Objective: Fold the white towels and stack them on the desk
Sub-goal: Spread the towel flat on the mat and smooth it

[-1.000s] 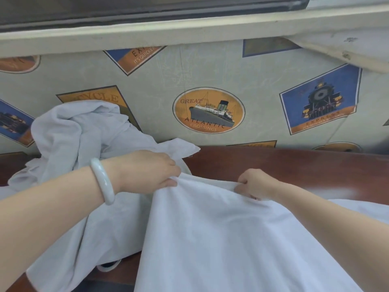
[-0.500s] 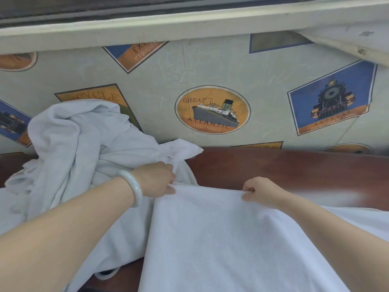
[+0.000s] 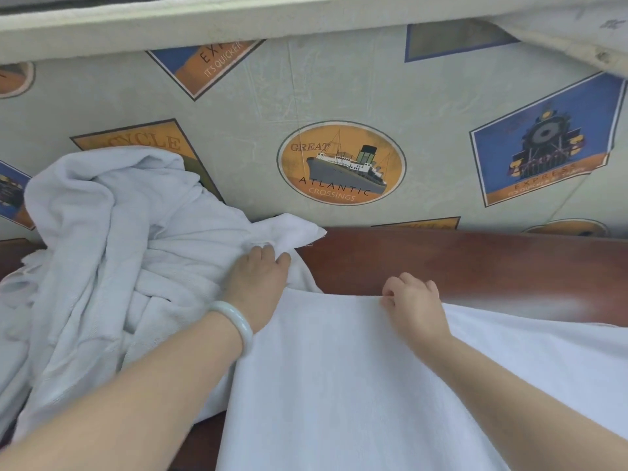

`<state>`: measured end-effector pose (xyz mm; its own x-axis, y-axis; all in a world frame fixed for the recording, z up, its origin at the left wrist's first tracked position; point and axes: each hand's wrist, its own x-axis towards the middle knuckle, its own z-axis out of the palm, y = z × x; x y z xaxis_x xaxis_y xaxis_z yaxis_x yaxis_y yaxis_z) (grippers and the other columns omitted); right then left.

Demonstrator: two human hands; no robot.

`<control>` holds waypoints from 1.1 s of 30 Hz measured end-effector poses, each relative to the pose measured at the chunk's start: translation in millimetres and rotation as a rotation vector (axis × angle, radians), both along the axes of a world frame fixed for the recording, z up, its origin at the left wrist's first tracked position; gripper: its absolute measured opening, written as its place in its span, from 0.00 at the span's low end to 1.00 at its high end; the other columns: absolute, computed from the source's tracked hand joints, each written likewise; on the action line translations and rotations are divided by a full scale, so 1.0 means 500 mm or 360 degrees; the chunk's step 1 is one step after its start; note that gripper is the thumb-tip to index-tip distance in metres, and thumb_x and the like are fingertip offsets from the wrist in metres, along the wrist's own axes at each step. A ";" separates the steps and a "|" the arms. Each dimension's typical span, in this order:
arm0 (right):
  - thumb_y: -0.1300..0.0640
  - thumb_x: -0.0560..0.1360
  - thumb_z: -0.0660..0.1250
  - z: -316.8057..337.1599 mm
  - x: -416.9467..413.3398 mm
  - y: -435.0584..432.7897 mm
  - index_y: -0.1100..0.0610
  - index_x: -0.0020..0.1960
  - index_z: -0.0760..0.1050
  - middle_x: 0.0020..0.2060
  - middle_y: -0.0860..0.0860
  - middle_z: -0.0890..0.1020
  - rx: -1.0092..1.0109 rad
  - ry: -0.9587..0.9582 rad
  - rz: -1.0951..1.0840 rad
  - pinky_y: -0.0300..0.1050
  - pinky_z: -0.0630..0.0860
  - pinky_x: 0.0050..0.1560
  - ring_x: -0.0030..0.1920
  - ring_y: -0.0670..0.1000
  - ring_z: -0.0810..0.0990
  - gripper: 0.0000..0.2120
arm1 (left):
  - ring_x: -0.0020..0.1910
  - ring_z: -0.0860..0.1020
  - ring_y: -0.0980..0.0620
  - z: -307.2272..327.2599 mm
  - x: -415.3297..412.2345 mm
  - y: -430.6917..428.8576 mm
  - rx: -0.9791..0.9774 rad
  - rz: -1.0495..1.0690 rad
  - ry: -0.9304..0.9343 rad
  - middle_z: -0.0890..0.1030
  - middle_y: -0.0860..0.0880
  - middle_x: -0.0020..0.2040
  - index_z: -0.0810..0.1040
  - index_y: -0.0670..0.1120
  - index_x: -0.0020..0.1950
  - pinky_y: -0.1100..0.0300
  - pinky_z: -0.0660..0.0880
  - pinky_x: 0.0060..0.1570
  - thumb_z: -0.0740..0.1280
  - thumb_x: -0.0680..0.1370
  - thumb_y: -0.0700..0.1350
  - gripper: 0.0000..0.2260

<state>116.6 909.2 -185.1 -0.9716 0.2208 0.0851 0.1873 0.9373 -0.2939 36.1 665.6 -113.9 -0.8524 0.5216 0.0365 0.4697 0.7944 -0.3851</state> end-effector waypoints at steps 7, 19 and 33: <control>0.45 0.80 0.51 -0.054 0.194 -0.071 0.57 0.71 0.70 0.72 0.55 0.70 0.0234 0.0243 0.0078 0.63 0.55 0.71 0.74 0.60 0.65 0.26 | 0.70 0.70 0.38 -0.147 0.244 0.028 0.0516 -0.0076 -0.0293 0.72 0.40 0.70 0.74 0.41 0.70 0.41 0.62 0.67 0.59 0.76 0.55 0.26; 0.40 0.83 0.40 -0.026 0.297 0.002 0.52 0.75 0.65 0.76 0.51 0.65 0.0061 0.0028 -0.0148 0.58 0.48 0.73 0.78 0.50 0.54 0.29 | 0.77 0.58 0.40 -0.172 0.263 0.018 0.0672 0.0061 -0.0259 0.59 0.41 0.79 0.67 0.44 0.76 0.40 0.56 0.73 0.40 0.83 0.56 0.30; 0.51 0.79 0.60 -0.013 0.514 0.340 0.49 0.56 0.77 0.50 0.49 0.83 -0.0016 0.0344 -0.0650 0.54 0.73 0.48 0.51 0.55 0.82 0.10 | 0.79 0.55 0.48 -0.239 0.397 0.319 0.0853 -0.0049 -0.0433 0.66 0.43 0.76 0.68 0.42 0.75 0.42 0.59 0.72 0.40 0.82 0.60 0.32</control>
<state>373.4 1079.2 -191.5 -0.7650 0.5838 0.2720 0.4743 0.7964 -0.3753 234.8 825.0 -233.2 -0.8528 0.5154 0.0838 0.5210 0.8291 0.2027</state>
